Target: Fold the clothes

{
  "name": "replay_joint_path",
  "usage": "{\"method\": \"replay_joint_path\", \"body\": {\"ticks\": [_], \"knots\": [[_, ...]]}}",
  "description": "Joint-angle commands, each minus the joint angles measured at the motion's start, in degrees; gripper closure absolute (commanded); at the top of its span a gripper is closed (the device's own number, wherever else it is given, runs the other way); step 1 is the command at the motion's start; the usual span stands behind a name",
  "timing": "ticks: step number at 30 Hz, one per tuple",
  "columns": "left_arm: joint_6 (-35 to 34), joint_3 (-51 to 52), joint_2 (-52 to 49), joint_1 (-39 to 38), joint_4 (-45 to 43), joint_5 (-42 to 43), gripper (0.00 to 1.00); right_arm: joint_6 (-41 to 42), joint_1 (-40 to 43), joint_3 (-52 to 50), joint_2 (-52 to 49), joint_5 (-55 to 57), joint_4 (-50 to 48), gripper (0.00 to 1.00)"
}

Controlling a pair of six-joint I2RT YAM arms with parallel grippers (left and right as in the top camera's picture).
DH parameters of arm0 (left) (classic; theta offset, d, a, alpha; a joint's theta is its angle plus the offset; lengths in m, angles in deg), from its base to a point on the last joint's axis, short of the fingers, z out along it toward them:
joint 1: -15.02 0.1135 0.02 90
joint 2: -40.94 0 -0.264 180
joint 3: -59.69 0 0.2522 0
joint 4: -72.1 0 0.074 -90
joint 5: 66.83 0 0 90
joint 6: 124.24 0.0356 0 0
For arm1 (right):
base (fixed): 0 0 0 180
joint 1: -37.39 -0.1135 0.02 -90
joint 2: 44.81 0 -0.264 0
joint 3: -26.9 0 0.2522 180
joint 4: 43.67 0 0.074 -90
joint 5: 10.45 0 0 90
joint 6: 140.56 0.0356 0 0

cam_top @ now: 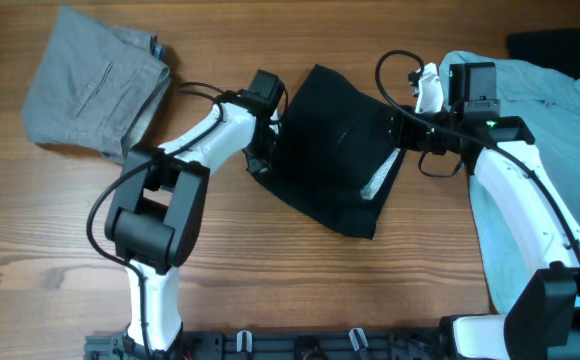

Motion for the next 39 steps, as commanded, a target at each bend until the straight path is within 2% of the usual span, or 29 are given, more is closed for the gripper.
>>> {"method": "replay_joint_path", "body": {"ticks": [1, 2, 4, 6, 7, 9, 10, 12, 14, 15, 17, 19, 20, 22, 24, 26, 27, 29, 32, 33, 35, 36, 37, 39], "knots": [[-4.5, 1.0, -2.9, 6.7, -17.0, -3.6, 0.96, -1.3, 0.0, -0.5, -0.7, 5.2, -2.3, 0.81], [-4.4, -0.7, -2.9, 8.9, -22.9, 0.2, 0.96, -1.0, 0.0, -0.5, -1.6, 10.6, -4.9, 0.8], [-1.7, -6.3, -2.9, 11.7, -21.3, 1.9, 0.96, 1.6, 0.0, -0.5, -3.0, 16.9, -7.8, 0.78], [4.9, -12.4, -2.9, 13.8, -14.5, 6.5, 0.96, 2.3, 0.0, -0.5, -6.3, 19.2, -11.3, 0.79], [8.4, -17.4, -2.6, 15.0, -5.6, 7.6, 0.89, 2.3, 0.0, -0.5, -9.8, 19.2, -13.0, 0.79], [11.7, -20.7, -1.8, 15.3, 3.5, 7.8, 0.78, 2.1, 0.0, -0.5, -14.5, 19.2, -13.1, 0.8], [13.9, -21.1, -0.7, 15.1, 8.7, 7.8, 0.71, 2.3, 0.1, -0.5, -17.9, 19.2, -12.4, 0.87], [16.9, -21.1, -0.2, 14.4, 16.3, 7.8, 0.65, 4.3, 0.2, -0.5, -22.2, 19.9, -7.2, 0.91], [16.9, -20.2, -0.3, 12.8, 21.6, 6.6, 0.67, 12.2, 0.2, -0.5, -22.7, 25.9, 1.9, 0.96], [16.9, -19.4, -0.3, 11.6, 22.2, 5.5, 0.75, 16.9, 0.2, -0.5, -22.3, 28.9, 7.5, 0.96], [16.8, -16.0, -0.3, 8.5, 21.5, 2.1, 0.76, 18.8, 0.2, -0.5, -21.2, 29.8, 14.2, 0.96], [14.4, -10.5, -0.3, 4.5, 19.2, 1.7, 0.8, 16.0, 0.2, -0.5, -18.5, 28.5, 16.1, 0.96], [11.5, -7.1, -0.3, 2.4, 16.1, 1.6, 0.87, 12.8, 0.2, -0.5, -15.6, 27.5, 16.1, 0.96], [0.5, -1.2, -0.3, -0.3, 10.3, -0.7, 0.96, 7.9, 0.2, -0.5, -8.5, 26.0, 15.3, 0.96], [-8.3, 2.7, -0.3, -1.1, 5.6, -3.1, 0.96, 4.1, 0.2, -0.5, -3.0, 24.1, 13.8, 0.95], [-12.2, 4.5, -0.3, -0.1, -0.6, -6.9, 0.96, -0.7, 0.2, -0.5, 2.4, 18.9, 10.7, 0.94], [-11.9, 4.5, -0.3, 0.8, -3.8, -8.9, 0.96, -2.1, 0.2, -0.5, 3.7, 16.3, 9.2, 0.94], [-4.5, 4.5, -0.3, 4.2, -12.7, -10.1, 0.96, -2.0, 0.2, -0.5, 4.3, 11.3, 5.4, 0.9], [-0.2, -0.5, -0.3, 13.6, -16.9, -6.8, 0.96, -0.6, 0.0, -0.5, 2.8, 8.0, -0.6, 0.9], [2.1, -2.8, -0.3, 15.9, -16.7, -2.7, 0.92, -0.5, -0.3, -0.5, 2.1, 8.2, -1.5, 0.9], [6.8, -7.7, -0.3, 19.7, -13.9, 10.6, 0.77, 0.4, -0.8, -0.5, 0.6, 8.2, -2.2, 0.9], [8.1, -9.0, -0.3, 20.8, -11.1, 18.0, 0.63, 0.4, -1.2, -0.5, -1.4, 9.0, -2.9, 0.89], [8.6, -9.1, -0.3, 21.1, -9.1, 21.7, 0.52, 0.4, -1.3, -0.5, -2.8, 10.1, -3.5, 0.89], [11.6, -9.0, -0.3, 20.9, -2.8, 23.7, 0.29, 0.4, -1.4, -0.5, -7.1, 10.6, -5.1, 0.9]]}}
